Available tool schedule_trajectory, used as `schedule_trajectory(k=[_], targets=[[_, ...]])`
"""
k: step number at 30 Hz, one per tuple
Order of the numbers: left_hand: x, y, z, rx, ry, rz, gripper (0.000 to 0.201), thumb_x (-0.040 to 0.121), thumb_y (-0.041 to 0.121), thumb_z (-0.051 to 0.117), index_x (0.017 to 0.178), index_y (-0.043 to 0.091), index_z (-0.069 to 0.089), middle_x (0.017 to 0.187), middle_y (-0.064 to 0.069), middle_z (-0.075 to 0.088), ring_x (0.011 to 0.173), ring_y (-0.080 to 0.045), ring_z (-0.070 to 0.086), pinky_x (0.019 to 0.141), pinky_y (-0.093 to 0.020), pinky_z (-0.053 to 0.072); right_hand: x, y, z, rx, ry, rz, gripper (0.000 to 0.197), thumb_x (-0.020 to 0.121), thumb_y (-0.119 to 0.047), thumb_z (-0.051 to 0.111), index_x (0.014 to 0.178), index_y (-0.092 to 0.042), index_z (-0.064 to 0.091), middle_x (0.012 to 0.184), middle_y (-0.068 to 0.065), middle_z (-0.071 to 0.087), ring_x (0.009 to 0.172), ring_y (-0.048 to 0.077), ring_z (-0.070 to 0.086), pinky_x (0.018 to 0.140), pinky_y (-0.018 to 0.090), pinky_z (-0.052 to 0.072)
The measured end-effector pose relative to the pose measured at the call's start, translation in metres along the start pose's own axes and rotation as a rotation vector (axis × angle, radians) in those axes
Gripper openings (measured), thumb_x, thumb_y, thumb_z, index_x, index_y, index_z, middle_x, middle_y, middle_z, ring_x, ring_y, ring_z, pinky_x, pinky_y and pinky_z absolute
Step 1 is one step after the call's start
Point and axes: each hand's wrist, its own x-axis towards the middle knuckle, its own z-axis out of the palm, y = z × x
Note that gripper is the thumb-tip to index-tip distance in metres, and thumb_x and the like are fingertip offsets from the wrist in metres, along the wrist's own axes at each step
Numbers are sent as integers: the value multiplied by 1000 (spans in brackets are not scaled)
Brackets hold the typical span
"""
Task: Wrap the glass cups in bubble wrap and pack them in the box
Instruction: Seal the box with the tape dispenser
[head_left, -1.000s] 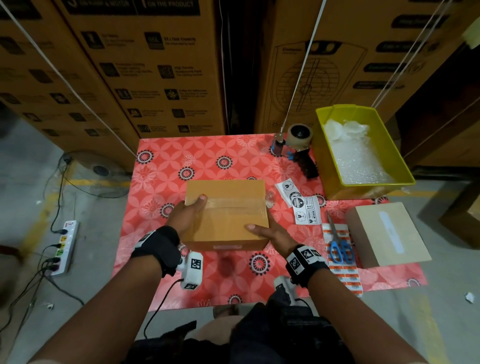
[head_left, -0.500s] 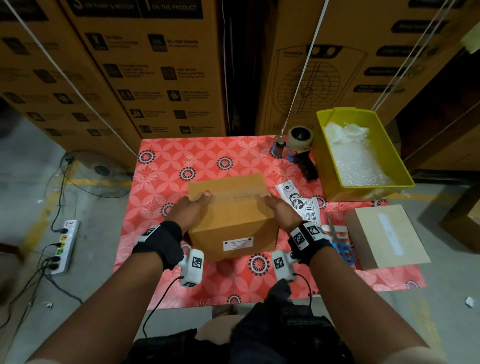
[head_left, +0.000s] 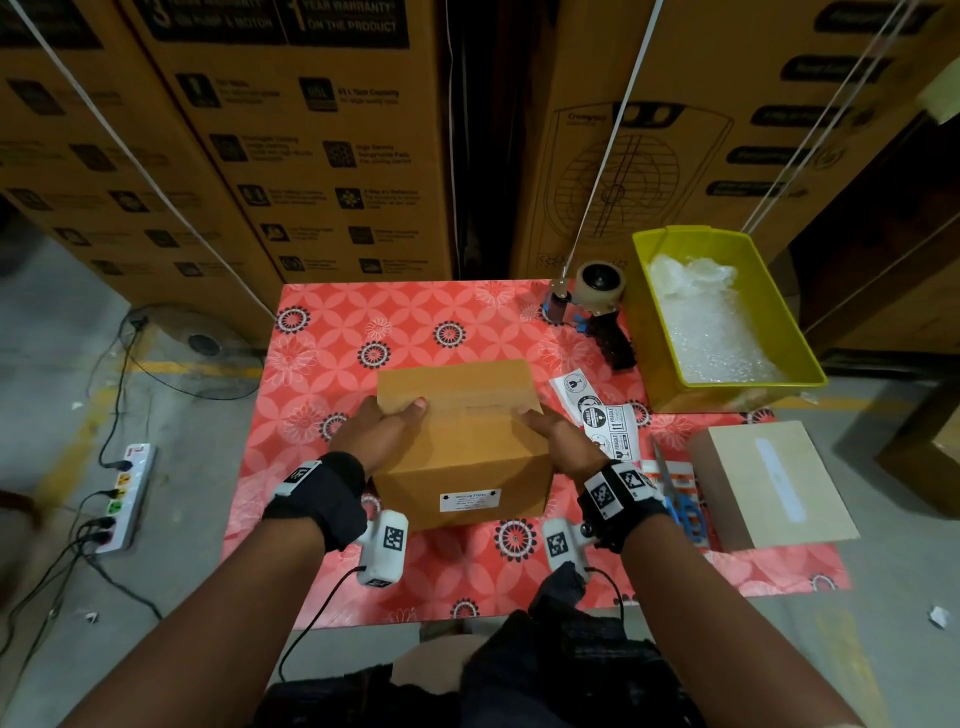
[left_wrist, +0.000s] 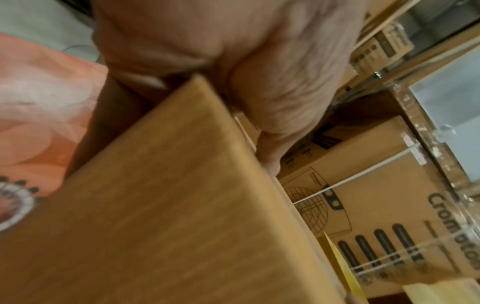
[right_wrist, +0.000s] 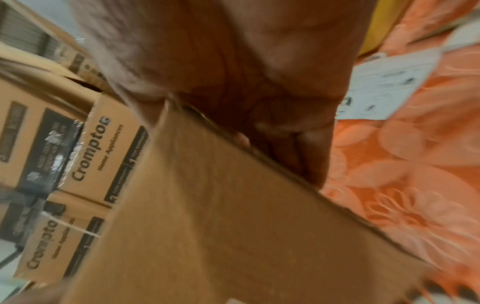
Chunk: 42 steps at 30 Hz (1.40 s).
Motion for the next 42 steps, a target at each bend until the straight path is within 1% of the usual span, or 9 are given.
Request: schedule_trajectory(k=[4, 6, 9, 21, 27, 30, 35, 38, 42], targets=[[-24, 10, 1, -189, -71, 2, 75, 73, 56, 93, 134, 27, 60, 123, 4, 76, 109, -22, 74, 100, -50, 58, -32, 5, 6, 24, -79, -55, 55, 100, -33, 70, 149, -41, 48, 135, -8, 72, 122, 21, 69, 108, 48, 53], [-35, 12, -1, -224, -106, 10, 49, 81, 18, 93, 121, 26, 66, 116, 0, 77, 104, -20, 73, 97, -44, 59, -43, 14, 6, -16, -106, -89, 72, 94, -35, 78, 155, -44, 41, 139, -10, 69, 126, 17, 67, 111, 51, 51], [-50, 3, -7, -250, -176, 17, 66, 74, 0, 93, 130, 19, 65, 117, -3, 79, 107, -22, 75, 92, -39, 61, -55, 22, 5, -55, -138, -116, 89, 90, -39, 83, 159, -52, 27, 150, -15, 59, 137, 12, 58, 116, 50, 46], [-86, -33, 5, -193, -102, 96, 87, 59, 1, 100, 132, 29, 63, 118, 10, 78, 107, -11, 75, 93, -41, 61, -83, 57, 10, -106, -76, -248, 102, 92, -5, 79, 166, -34, 15, 151, -11, 58, 138, 13, 57, 111, 45, 52], [-85, -26, 12, -275, -93, 150, 59, 82, 25, 91, 133, 34, 63, 119, 17, 77, 107, -7, 74, 91, -33, 59, -72, 43, 17, -44, -10, -223, 96, 86, -46, 81, 163, -45, 24, 153, -8, 57, 137, 18, 59, 107, 44, 55], [-85, -24, 19, -339, -104, 165, 54, 93, 40, 78, 142, 38, 57, 126, 17, 75, 112, -3, 72, 104, -40, 56, -68, 35, 22, -4, 5, -154, 98, 82, -62, 73, 164, -40, 25, 157, -6, 53, 142, 18, 53, 108, 30, 45], [-79, -43, 20, -378, -154, 123, 94, 82, 68, 80, 161, 47, 32, 152, 14, 58, 136, -8, 57, 122, -51, 38, -68, 42, 23, -73, 4, -175, 115, 73, -74, 77, 165, -48, 11, 165, -12, 39, 147, 12, 46, 122, 53, 34], [-76, -64, 20, -312, -180, 131, 125, 66, 57, 97, 163, 52, 19, 153, 13, 57, 139, -13, 56, 119, -52, 42, -70, 47, 24, -132, 27, -225, 140, 67, -65, 89, 165, -45, -9, 158, -39, 18, 152, 3, 29, 123, 42, 29], [-70, -78, 27, -272, -190, 153, 137, 61, 46, 104, 166, 42, 16, 147, 13, 62, 137, -10, 58, 119, -51, 45, -69, 49, 32, -141, 42, -212, 124, 69, -62, 89, 164, -48, 10, 155, -20, 48, 141, 9, 51, 120, 46, 39]])
